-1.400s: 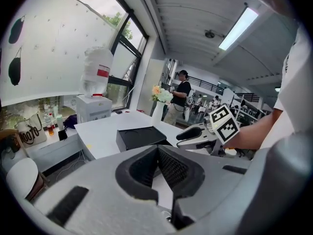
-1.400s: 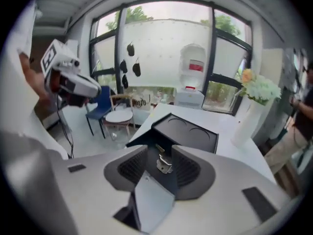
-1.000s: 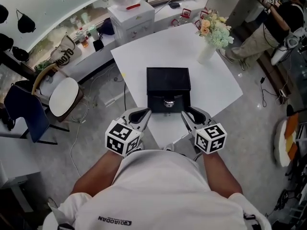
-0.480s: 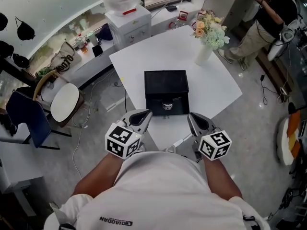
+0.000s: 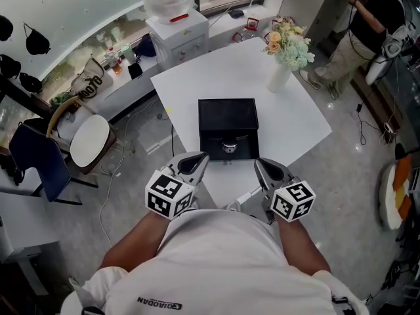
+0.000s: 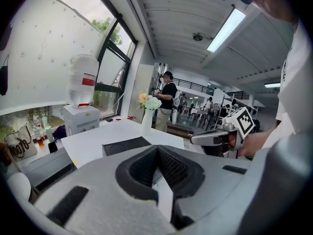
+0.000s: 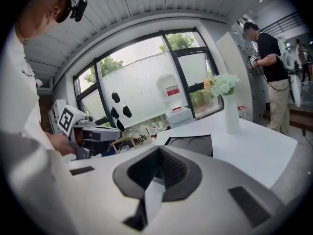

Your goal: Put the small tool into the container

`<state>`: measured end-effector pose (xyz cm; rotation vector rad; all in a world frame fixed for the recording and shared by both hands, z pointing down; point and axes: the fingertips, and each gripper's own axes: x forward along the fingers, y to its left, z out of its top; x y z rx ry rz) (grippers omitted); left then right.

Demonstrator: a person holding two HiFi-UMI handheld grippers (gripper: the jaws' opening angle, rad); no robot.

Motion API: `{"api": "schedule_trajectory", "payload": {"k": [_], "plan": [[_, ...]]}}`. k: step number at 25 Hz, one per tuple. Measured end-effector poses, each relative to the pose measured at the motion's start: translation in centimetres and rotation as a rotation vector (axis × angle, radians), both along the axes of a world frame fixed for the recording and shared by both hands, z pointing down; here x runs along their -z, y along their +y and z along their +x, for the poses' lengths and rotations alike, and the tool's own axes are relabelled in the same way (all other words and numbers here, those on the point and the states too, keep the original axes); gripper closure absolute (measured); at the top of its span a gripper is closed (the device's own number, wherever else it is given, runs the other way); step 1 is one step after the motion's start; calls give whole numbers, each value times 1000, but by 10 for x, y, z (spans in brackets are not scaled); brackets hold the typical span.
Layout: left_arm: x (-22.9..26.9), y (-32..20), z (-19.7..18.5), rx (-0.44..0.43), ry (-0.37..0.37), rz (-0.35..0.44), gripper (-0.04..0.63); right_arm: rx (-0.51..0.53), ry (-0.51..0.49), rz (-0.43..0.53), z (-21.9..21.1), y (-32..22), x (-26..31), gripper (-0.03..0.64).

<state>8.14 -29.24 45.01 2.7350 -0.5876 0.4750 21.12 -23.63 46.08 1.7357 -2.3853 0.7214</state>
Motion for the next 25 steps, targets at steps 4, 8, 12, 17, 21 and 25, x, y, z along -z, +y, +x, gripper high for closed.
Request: {"api": "schedule_trajectory", "payload": {"k": [4,8,12,17,21,25], "plan": [[-1,1,-1,3,-1,-1,588,11,-7,3,-3,1,0,612],[-2,2,0,-3,-6,0,588,18,-4,4,-4,1,0,612],[-4,2,-1,-3,-11,-3,587,26,1,-4,-5,0,-3,612],[-4,2,2,-12,-12,-2,586,29,0,-11,-5,-1,-5,612],[-4,0,3,-12,-10,0,587,35,6,-16,-6,-3,-5,612],[-4,0,2,-9,-12,-1,586,40,15,-21,-7,-2,-7,612]]}}
